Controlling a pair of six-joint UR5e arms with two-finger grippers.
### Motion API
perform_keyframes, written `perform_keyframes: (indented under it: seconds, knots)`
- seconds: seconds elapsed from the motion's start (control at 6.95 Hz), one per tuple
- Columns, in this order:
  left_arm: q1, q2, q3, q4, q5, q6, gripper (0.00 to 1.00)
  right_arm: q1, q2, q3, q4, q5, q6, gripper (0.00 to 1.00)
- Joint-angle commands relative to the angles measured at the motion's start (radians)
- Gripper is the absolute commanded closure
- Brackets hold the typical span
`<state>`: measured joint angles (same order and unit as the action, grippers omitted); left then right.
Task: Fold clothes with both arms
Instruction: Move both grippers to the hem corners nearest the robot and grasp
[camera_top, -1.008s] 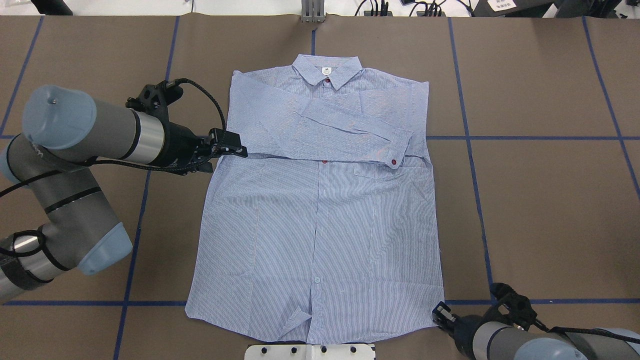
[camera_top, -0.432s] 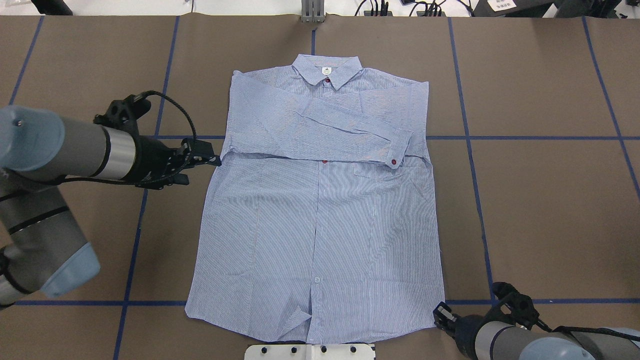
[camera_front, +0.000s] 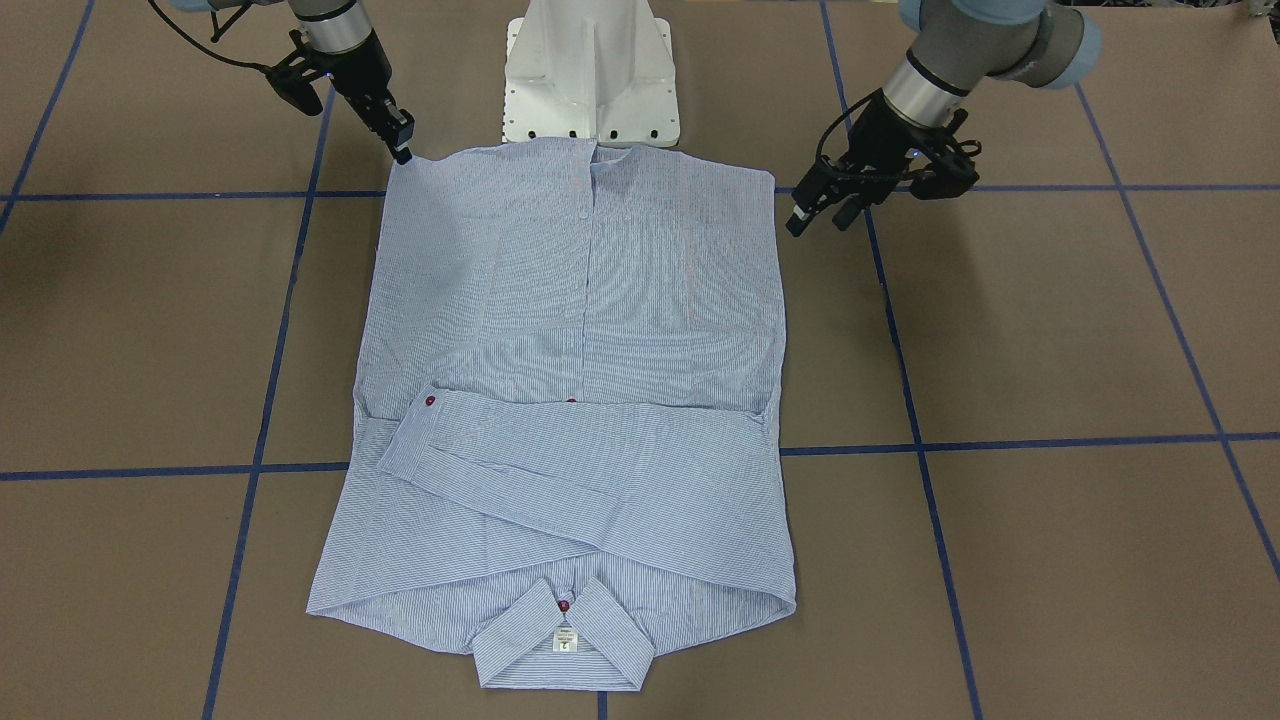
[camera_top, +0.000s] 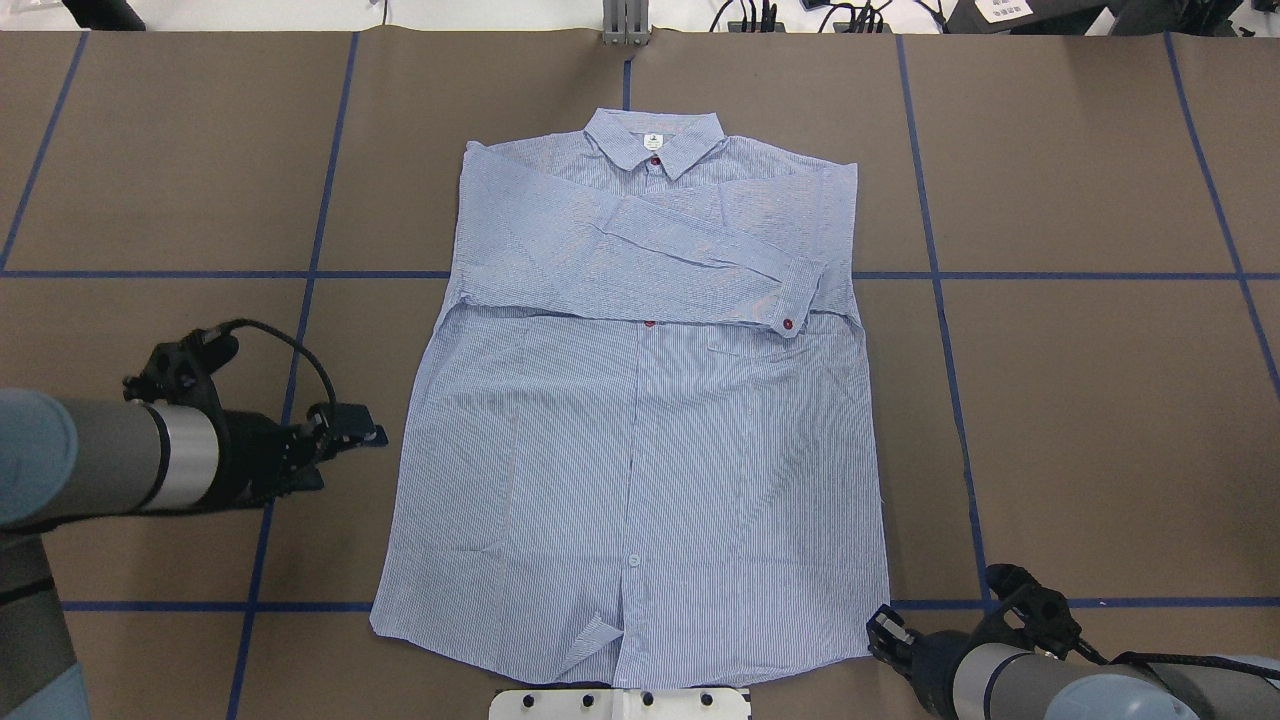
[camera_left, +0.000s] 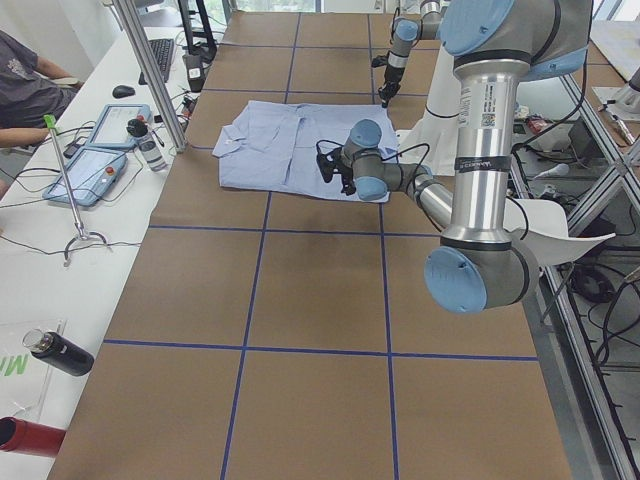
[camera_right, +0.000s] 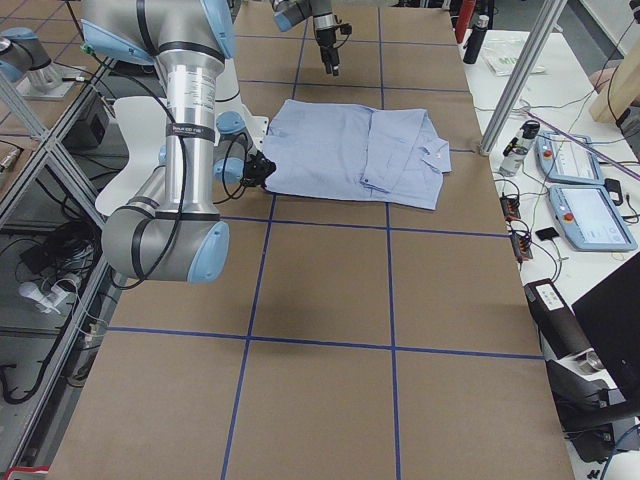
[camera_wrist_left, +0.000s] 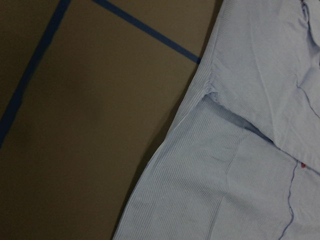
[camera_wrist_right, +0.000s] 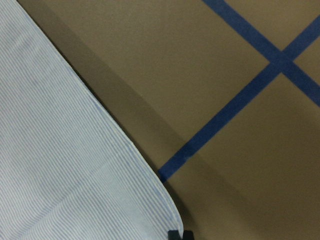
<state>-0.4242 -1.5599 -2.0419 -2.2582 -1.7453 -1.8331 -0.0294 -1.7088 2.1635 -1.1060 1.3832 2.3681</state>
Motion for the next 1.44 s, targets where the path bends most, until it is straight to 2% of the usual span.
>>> perform_keyframes:
  seconds: [0.0,0.58,0.86,1.01,1.15,1.3]
  knots:
    - [0.236,0.024,-0.006,0.081,0.159,-0.186,0.11,0.0,0.0,0.012,0.0,0.007,0.0,1.0]
    - [0.308,0.02,0.0,0.101,0.173,-0.221,0.26,0.0,0.0,0.013,0.0,0.007,0.0,1.0]
    - [0.318,0.018,0.017,0.101,0.173,-0.221,0.29,-0.001,0.0,0.013,0.0,0.007,0.0,1.0]
    - [0.318,0.017,0.016,0.101,0.173,-0.221,0.37,-0.001,0.0,0.013,0.0,0.007,0.0,1.0]
    - [0.317,0.018,0.014,0.101,0.173,-0.221,0.59,-0.001,-0.002,0.013,0.0,0.007,0.0,1.0]
    - [0.315,0.02,0.008,0.101,0.173,-0.221,1.0,-0.001,-0.002,0.013,0.0,0.007,0.0,1.0]
